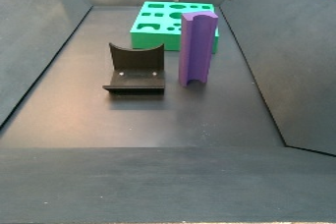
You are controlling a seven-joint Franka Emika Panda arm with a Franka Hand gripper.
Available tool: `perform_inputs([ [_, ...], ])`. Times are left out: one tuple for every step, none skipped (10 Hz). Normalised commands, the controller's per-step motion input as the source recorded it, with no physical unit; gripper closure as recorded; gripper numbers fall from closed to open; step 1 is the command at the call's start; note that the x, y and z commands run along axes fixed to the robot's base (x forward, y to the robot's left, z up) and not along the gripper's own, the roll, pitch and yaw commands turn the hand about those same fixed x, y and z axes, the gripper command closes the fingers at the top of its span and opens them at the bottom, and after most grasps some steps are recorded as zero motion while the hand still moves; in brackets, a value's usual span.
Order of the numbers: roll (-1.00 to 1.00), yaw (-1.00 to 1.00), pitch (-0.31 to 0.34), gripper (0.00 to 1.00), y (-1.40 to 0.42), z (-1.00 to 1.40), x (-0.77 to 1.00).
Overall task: Pick up the arch object. Move up. Move to above the board. Insert the arch object.
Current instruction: Pick up the arch object.
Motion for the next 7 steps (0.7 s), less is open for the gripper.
perform_inputs([
  [0.11,0.00,-0.239,0.00,-0.19,-0.79,-0.17],
  [0.06,0.00,-0.230,0.00,-0.05,-0.68,-0.04],
  [0.00,0.01,-0.240,0.00,0.00,-0.50,0.00],
  [0.00,0.03,-0.250,0.00,0.00,-0.48,0.00],
  [0.00,0.05,-0.250,0.00,0.06,-0.45,0.00],
  [0.01,0.05,-0.237,0.00,0.00,-0.42,0.00],
  [0.00,0.00,-0.051,0.00,-0.05,-0.04,0.00],
])
